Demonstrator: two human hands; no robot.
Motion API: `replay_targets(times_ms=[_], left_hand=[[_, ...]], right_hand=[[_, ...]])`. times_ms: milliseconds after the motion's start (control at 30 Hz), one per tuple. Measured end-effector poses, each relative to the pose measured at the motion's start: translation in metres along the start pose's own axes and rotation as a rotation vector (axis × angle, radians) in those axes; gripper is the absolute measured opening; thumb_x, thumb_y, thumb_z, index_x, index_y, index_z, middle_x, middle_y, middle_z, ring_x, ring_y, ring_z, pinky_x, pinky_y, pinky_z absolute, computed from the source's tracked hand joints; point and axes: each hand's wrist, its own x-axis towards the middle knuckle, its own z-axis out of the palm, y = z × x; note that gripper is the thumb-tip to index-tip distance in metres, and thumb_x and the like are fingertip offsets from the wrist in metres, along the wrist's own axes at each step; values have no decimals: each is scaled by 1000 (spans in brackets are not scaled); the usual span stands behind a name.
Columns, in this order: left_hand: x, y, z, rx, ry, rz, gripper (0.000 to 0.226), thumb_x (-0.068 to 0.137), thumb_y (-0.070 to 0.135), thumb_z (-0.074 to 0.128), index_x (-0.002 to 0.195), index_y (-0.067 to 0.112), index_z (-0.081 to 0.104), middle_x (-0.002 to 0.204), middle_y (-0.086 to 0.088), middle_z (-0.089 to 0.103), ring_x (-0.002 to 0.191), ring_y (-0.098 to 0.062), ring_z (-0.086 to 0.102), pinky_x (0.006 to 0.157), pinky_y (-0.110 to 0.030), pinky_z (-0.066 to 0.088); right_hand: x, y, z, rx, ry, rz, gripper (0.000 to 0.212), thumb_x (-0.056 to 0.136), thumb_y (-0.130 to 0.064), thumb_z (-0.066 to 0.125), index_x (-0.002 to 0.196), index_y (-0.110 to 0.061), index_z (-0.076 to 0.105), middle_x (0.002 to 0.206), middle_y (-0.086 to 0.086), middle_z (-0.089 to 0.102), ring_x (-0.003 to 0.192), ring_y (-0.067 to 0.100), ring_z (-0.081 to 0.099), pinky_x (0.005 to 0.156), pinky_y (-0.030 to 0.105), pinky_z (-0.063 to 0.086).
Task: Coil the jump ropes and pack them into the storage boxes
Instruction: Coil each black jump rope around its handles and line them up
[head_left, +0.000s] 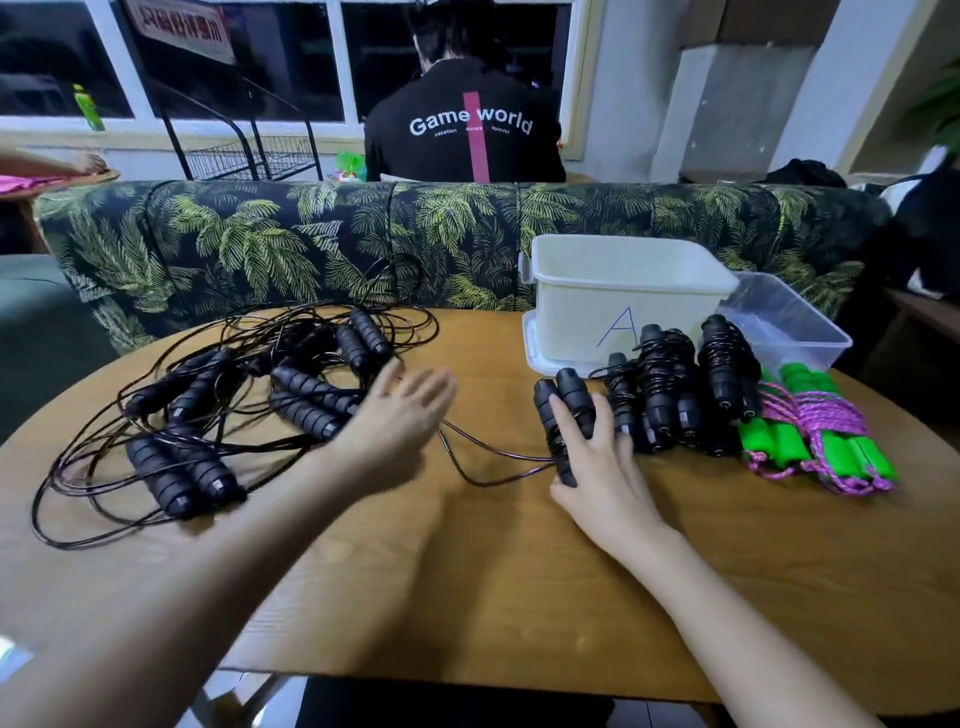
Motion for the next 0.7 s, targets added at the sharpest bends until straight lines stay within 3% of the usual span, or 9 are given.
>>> replay_targets(times_ms=[133,200,267,367,400,467,533,600,700], left_hand=[[6,69,12,-631,40,64,77,94,53,53,154,16,21,153,-2,38,144,-17,29,123,-41,-2],[9,83,23,-813,118,47,54,96,48,54,140,19,40,134,-2,58,129,-19,50,119,-38,21],[9,80,26,-850,210,4,37,97,50,48,123,24,52,108,1,69,102,-21,64,90,-36,48],[8,64,19,-738,436,30,47,94,61,40,103,23,66,76,13,65,68,-11,61,57,-19,42],[8,59,15,-764,455,20,49,93,62,41,97,22,68,67,16,58,63,-7,56,54,-10,34],[11,51,16,-894,432,-46,47,91,61,44,88,22,70,56,17,49,58,-2,50,52,-11,32],[16,46,19,-1052,455,-87,45,90,63,53,78,22,69,53,15,53,51,-1,48,50,-13,29],[21,43,23,-1219,494,-99,42,87,57,59,76,18,70,56,14,60,49,-1,45,51,-16,33],[29,39,22,-1480,451,-121,25,85,42,71,103,24,69,75,5,71,55,-6,53,58,-20,46]], right_hand=[[3,-4,4,44,14,-4,94,90,-26,64,156,-37,-2,159,9,-15,131,44,31,103,45,41],[4,-3,3,62,32,-18,95,90,-27,64,155,-38,-4,159,8,-15,132,43,31,105,44,38],[3,-1,0,84,56,-34,95,90,-24,64,155,-39,-3,159,7,-14,132,42,32,105,43,36],[2,1,1,158,53,-63,95,89,-18,64,155,-41,0,160,2,-13,136,39,29,107,42,36],[2,0,3,230,44,-71,96,87,-17,64,154,-44,1,161,-2,-13,139,37,28,109,41,36],[4,-8,5,414,49,-101,99,84,-15,66,151,-53,3,162,-8,-10,143,29,25,111,38,34],[7,-16,4,579,102,-133,100,82,-11,69,147,-55,6,162,-7,-2,146,18,21,110,21,28],[10,-24,0,692,148,-150,99,81,-8,73,147,-49,12,161,-7,11,143,0,20,99,0,20],[16,-28,-2,881,146,-178,97,81,-4,75,151,-40,18,155,-13,29,135,-13,29,102,2,27]])
